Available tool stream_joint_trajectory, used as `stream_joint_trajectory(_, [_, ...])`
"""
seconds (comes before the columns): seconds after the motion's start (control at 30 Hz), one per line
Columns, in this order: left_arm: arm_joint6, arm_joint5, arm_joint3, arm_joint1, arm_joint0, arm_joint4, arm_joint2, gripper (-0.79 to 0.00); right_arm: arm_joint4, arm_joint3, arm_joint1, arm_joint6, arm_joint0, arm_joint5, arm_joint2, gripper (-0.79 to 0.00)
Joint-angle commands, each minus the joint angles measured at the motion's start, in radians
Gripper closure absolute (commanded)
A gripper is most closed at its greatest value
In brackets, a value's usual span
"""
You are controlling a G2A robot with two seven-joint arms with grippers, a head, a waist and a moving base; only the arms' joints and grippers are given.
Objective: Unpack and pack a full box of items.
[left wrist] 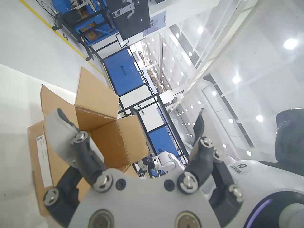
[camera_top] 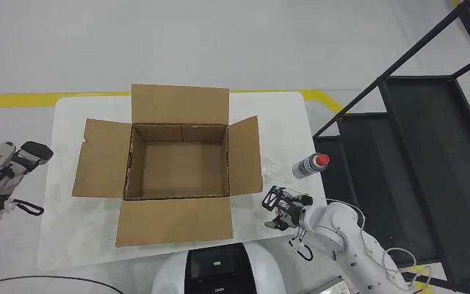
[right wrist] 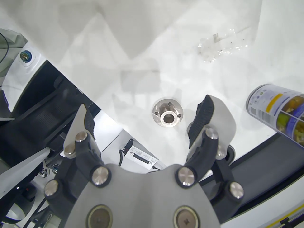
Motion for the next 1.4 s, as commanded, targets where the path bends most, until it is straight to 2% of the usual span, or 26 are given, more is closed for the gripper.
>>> stream_joint_trajectory(0.0, [0.000, 0.000, 0.000, 0.000, 0.000, 0.000, 0.000, -0.785, 0.007, 0.025, 0.001, 0.015, 0.016, -0.022, -0.008, -0.785])
stream_joint_trajectory(0.53, [0.000, 0.000, 0.000, 0.000, 0.000, 0.000, 0.000, -0.785, 0.018, 0.028, 0.003, 0.011, 0.015, -0.026, 0.002, -0.785])
stream_joint_trajectory(0.9, [0.000, 0.000, 0.000, 0.000, 0.000, 0.000, 0.000, -0.785, -0.018, 0.097, 0.011, -0.023, 0.028, -0.039, 0.003, -0.785])
stream_joint_trajectory(0.93, [0.000, 0.000, 0.000, 0.000, 0.000, 0.000, 0.000, -0.785, -0.019, 0.102, 0.011, -0.026, 0.030, -0.042, 0.004, -0.727])
stream_joint_trajectory(0.97, [0.000, 0.000, 0.000, 0.000, 0.000, 0.000, 0.000, -0.785, -0.020, 0.106, 0.012, -0.029, 0.032, -0.043, 0.005, -0.526])
stream_joint_trajectory(1.0, [0.000, 0.000, 0.000, 0.000, 0.000, 0.000, 0.000, -0.785, -0.021, 0.111, 0.012, -0.032, 0.034, -0.044, 0.004, -0.376])
stream_joint_trajectory(1.03, [0.000, 0.000, 0.000, 0.000, 0.000, 0.000, 0.000, -0.785, -0.019, 0.117, 0.013, -0.034, 0.036, -0.046, 0.003, -0.259])
stream_joint_trajectory(1.07, [0.000, 0.000, 0.000, 0.000, 0.000, 0.000, 0.000, -0.785, -0.017, 0.123, 0.013, -0.036, 0.039, -0.047, 0.002, -0.206])
stream_joint_trajectory(1.1, [0.000, 0.000, 0.000, 0.000, 0.000, 0.000, 0.000, -0.785, -0.015, 0.129, 0.013, -0.035, 0.043, -0.048, 0.001, -0.188])
stream_joint_trajectory(1.13, [0.000, 0.000, 0.000, 0.000, 0.000, 0.000, 0.000, -0.785, -0.011, 0.136, 0.013, -0.036, 0.047, -0.048, 0.000, -0.108])
stream_joint_trajectory(1.17, [0.000, 0.000, 0.000, 0.000, 0.000, 0.000, 0.000, -0.785, -0.008, 0.143, 0.014, -0.036, 0.051, -0.047, -0.001, -0.080])
stream_joint_trajectory(1.3, [0.000, 0.000, 0.000, 0.000, 0.000, 0.000, 0.000, -0.785, -0.005, 0.167, 0.014, -0.032, 0.065, -0.039, -0.005, -0.145])
stream_joint_trajectory(1.37, [0.000, 0.000, 0.000, 0.000, 0.000, 0.000, 0.000, -0.785, -0.006, 0.174, 0.014, -0.033, 0.069, -0.033, -0.007, -0.206])
